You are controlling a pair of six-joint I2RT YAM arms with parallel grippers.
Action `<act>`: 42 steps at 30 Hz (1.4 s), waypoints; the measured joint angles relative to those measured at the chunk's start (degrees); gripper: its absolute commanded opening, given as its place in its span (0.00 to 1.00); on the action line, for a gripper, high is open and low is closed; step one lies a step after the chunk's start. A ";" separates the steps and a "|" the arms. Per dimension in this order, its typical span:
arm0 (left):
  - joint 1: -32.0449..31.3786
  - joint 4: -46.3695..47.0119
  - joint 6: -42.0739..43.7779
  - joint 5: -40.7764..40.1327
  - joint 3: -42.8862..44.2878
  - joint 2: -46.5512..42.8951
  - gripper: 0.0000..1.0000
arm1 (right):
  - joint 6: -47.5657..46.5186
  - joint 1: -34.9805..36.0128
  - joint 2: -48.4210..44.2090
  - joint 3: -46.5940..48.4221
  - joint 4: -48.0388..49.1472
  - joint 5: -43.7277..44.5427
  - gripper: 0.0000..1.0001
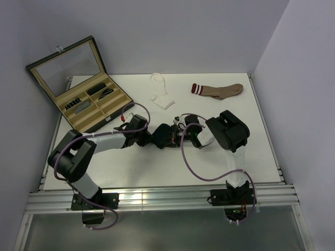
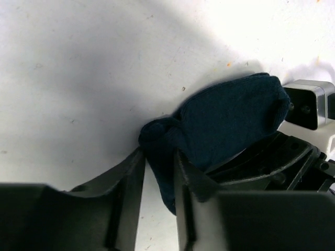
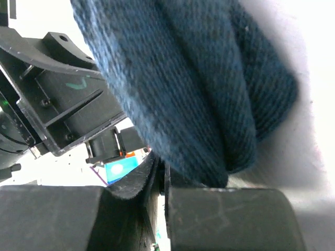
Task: Roll the socks
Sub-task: Roll the sock at the center of the board.
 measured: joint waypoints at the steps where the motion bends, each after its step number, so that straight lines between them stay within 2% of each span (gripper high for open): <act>1: 0.00 0.15 -0.02 0.11 0.33 0.44 0.26 | -0.35 0.00 0.00 0.02 -0.20 0.04 0.02; 3: 0.00 0.33 -0.11 0.15 0.61 1.07 0.21 | -1.46 0.00 -0.09 0.15 -1.18 0.22 0.03; 4: 0.00 0.31 -0.13 0.22 0.72 1.22 0.14 | -2.23 -0.02 -0.31 0.35 -2.27 0.39 0.07; 8: -0.02 0.13 -0.04 0.31 1.14 1.57 0.00 | -7.37 0.00 -3.37 1.64 -11.56 2.67 0.21; 9: -0.07 -0.09 0.07 0.33 1.29 1.62 0.00 | -9.64 0.02 -4.83 2.08 -14.91 3.80 0.27; 13: -0.20 -1.70 0.87 -0.07 2.40 1.84 0.00 | -19.56 0.59 -11.26 3.19 -26.62 9.94 0.36; 20: -0.46 -6.10 3.10 -1.57 4.57 1.84 0.00 | -34.45 5.57 -24.79 3.19 -40.26 25.27 0.38; 24: -0.79 -8.20 4.09 -2.05 5.77 1.86 0.00 | -42.49 12.55 -30.71 3.19 -41.83 36.46 0.42; 30: -1.14 -9.92 5.14 -2.03 6.69 1.88 0.00 | -51.21 20.04 -32.04 3.19 -38.86 45.66 0.48; 42: -1.46 -10.99 5.29 -2.03 6.82 1.88 0.00 | -57.94 23.52 -24.20 3.41 -35.34 50.58 0.47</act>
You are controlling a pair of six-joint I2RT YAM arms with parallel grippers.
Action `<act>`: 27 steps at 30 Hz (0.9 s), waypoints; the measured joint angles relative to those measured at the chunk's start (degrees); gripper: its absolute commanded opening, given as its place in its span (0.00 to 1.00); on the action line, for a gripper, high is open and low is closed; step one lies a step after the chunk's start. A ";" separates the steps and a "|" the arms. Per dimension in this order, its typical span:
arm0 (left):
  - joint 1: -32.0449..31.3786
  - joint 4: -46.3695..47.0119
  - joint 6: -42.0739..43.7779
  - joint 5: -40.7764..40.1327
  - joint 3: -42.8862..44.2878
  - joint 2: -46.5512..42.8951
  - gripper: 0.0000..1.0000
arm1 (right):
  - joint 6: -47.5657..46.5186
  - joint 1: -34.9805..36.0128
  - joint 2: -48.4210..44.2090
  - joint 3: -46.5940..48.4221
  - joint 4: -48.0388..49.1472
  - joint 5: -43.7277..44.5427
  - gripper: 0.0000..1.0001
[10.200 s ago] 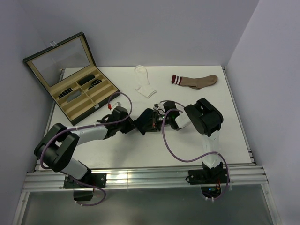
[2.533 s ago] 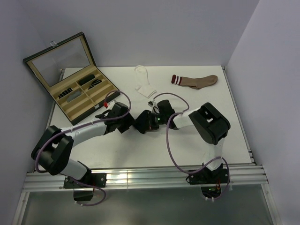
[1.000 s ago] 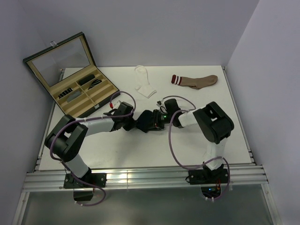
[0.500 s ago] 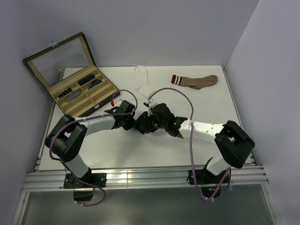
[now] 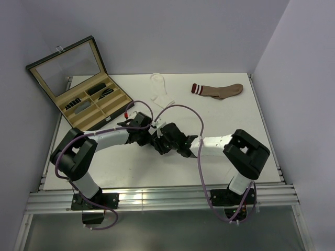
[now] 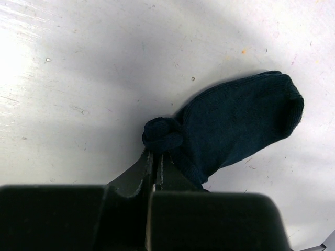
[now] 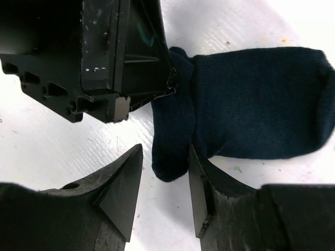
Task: Roll the socks
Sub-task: Roll the sock at the center of the board.
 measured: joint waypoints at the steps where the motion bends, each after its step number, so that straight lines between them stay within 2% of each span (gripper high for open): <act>1: 0.00 -0.11 0.00 0.00 0.02 0.00 0.00 | -0.09 0.22 0.37 0.00 0.24 0.13 0.47; 16: 0.87 -1.05 -0.28 0.35 0.55 0.76 0.00 | 0.11 2.47 5.22 2.21 1.97 6.91 0.45; 19: 1.20 -1.03 -0.50 0.70 0.55 0.87 0.01 | 0.44 3.02 5.88 2.62 2.03 8.90 0.35; 20: 1.20 -1.05 -0.52 0.70 0.55 0.87 0.01 | 0.57 3.17 5.97 2.64 2.08 9.38 0.25; 22: 1.20 -1.03 -0.57 0.68 0.57 0.87 0.02 | 1.07 3.37 5.97 2.64 2.10 9.90 0.14; 23: 1.20 -1.05 -0.63 0.66 0.57 0.87 0.03 | 1.29 3.41 5.97 2.64 2.08 9.90 0.05; 26: 1.20 -1.01 -1.11 0.55 0.55 0.87 0.14 | 1.90 3.39 5.97 2.64 2.01 9.35 0.00; 27: 1.20 -0.90 -1.51 0.46 0.50 0.87 0.21 | 2.25 3.19 5.97 2.64 1.95 8.48 0.00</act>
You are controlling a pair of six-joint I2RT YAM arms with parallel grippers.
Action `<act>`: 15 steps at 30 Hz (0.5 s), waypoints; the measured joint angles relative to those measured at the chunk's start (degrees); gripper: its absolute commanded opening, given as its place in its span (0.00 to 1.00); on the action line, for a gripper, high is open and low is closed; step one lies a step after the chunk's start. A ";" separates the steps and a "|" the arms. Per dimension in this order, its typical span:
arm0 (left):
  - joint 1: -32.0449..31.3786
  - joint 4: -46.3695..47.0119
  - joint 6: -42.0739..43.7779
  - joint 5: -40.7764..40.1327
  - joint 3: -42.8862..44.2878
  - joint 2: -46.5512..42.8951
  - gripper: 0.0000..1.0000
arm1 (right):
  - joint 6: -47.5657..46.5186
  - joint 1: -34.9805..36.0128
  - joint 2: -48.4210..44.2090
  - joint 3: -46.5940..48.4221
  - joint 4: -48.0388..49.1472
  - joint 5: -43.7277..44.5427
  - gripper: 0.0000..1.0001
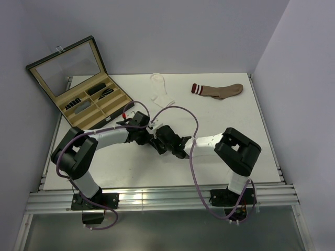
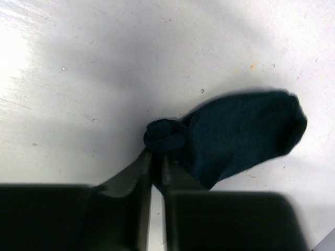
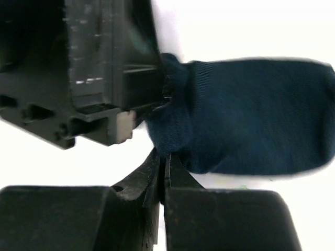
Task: Roll the socks
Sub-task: Roll the sock at the center of the board.
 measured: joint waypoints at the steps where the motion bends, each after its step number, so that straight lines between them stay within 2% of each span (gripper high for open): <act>1: 0.00 0.22 -0.17 -0.04 -0.15 -0.04 0.24 | 0.22 -0.59 -0.02 0.00 -0.02 -1.51 0.00; 2: 0.00 0.55 -0.42 -0.09 -0.35 -0.13 0.27 | 0.48 -1.16 -0.02 -0.02 0.00 -3.67 0.00; 4: -0.22 1.57 -0.94 -0.48 -1.09 -0.68 0.41 | 1.66 -3.28 -0.04 -0.02 0.00 -9.18 0.00; 5: -0.57 1.97 -1.05 -0.63 -1.42 -1.18 0.41 | 2.54 -5.01 -0.04 -0.02 0.00 -12.33 0.00; 6: -0.87 2.23 -1.40 -0.83 -1.84 -1.75 0.48 | 3.50 -6.82 -0.04 -0.13 -0.02 -15.37 0.00; 8: -1.38 3.02 -1.75 -1.31 -2.95 -2.99 0.53 | 5.62 -10.43 -0.04 -0.50 0.04 -20.92 0.00; 15: -1.53 5.49 -3.72 -2.19 -6.27 -7.23 0.56 | 13.90 -18.08 0.96 -3.23 3.54 -35.74 0.00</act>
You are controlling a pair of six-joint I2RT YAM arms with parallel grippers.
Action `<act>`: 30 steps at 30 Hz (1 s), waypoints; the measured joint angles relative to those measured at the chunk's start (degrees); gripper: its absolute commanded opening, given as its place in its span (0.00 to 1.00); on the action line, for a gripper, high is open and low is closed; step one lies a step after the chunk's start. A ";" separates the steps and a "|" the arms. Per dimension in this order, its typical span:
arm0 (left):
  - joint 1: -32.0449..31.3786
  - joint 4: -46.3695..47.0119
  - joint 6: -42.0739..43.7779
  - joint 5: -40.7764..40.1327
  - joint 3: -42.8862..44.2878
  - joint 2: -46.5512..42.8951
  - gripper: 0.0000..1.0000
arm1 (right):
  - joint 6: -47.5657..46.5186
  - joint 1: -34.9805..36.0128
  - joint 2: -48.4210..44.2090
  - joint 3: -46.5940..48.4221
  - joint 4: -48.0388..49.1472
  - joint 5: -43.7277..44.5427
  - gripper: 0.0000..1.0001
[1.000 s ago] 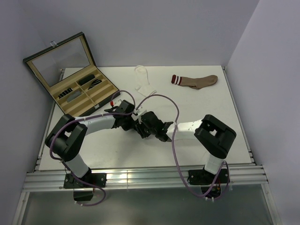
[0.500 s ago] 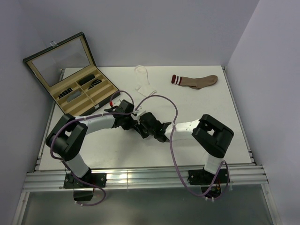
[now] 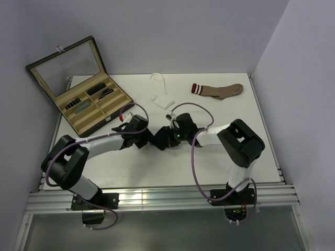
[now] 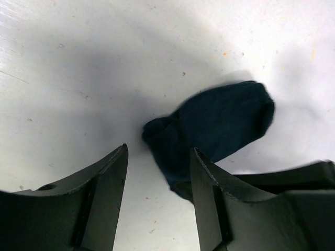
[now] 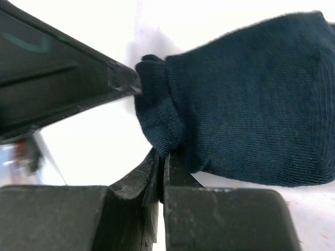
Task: Roll the socks
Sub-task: Roll the sock at the center of the board.
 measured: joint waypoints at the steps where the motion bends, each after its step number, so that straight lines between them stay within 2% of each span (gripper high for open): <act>1: 0.00 0.31 -0.28 0.02 -0.24 -0.22 0.56 | 1.73 -0.70 0.76 -0.44 1.09 -2.21 0.00; 8: 0.00 2.51 -1.90 0.94 -1.11 -0.35 0.55 | 13.35 -6.25 5.44 -4.52 12.20 -12.17 0.00; 16: -0.07 3.72 -2.84 1.86 -1.68 0.07 0.53 | 23.56 -9.49 10.19 -6.67 22.12 -17.94 0.00; 30: -1.09 5.38 -3.39 2.80 0.00 4.33 0.50 | 30.82 -10.54 13.27 -6.82 26.60 -20.48 0.00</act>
